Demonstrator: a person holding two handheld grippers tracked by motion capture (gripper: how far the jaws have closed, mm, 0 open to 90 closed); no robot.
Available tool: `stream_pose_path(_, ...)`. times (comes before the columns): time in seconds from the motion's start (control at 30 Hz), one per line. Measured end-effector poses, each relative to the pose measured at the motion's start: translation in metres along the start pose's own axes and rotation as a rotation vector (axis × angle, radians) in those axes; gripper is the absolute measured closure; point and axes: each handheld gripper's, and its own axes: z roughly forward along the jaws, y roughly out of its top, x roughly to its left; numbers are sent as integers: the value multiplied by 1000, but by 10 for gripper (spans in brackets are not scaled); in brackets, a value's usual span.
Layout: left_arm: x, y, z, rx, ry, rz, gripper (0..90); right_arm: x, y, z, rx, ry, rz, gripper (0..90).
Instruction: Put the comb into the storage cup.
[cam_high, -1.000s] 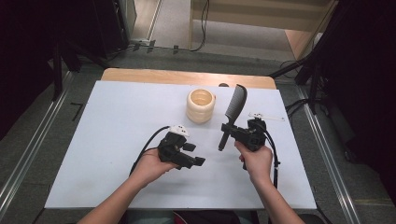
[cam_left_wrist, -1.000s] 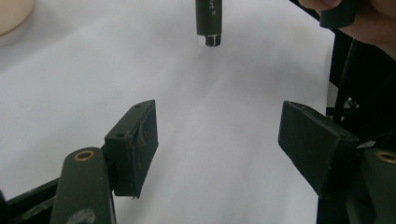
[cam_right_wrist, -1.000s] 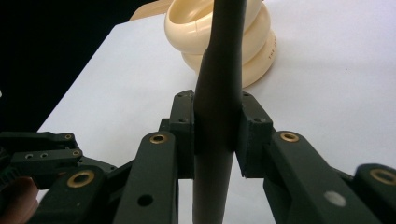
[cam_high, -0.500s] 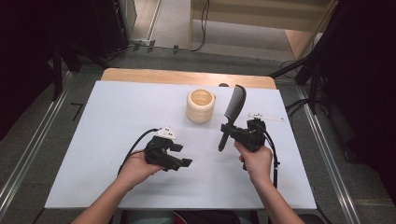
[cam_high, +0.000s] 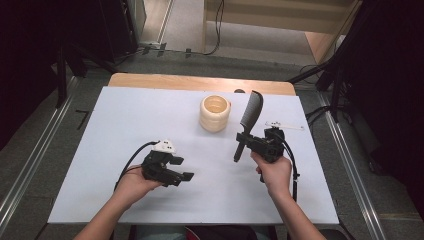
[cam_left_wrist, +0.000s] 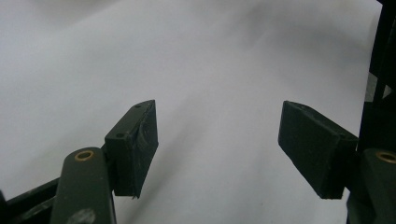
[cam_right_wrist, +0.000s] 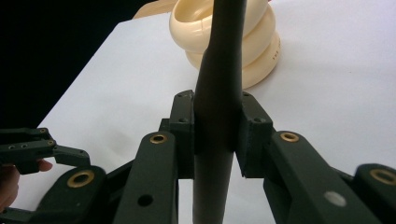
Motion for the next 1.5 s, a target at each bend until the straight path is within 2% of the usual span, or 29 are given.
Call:
stream_pose_path(0.5,12,-18,-21,-17,48,-51,294,0,0,0,0,-1,-5,699)
stream_pose_path(0.67,16,-24,-29,-31,78,-86,294,0,0,1,-2,1,-9,699)
stream_pose_path(0.83,17,-28,-33,-37,98,-95,294,0,2,3,-2,5,-13,699)
stream_pose_path(1.07,20,-35,-41,-46,129,-128,294,3,5,8,4,15,-25,699)
stream_pose_path(1.5,25,-45,-52,-64,160,-170,294,3,11,14,-4,10,-44,699)
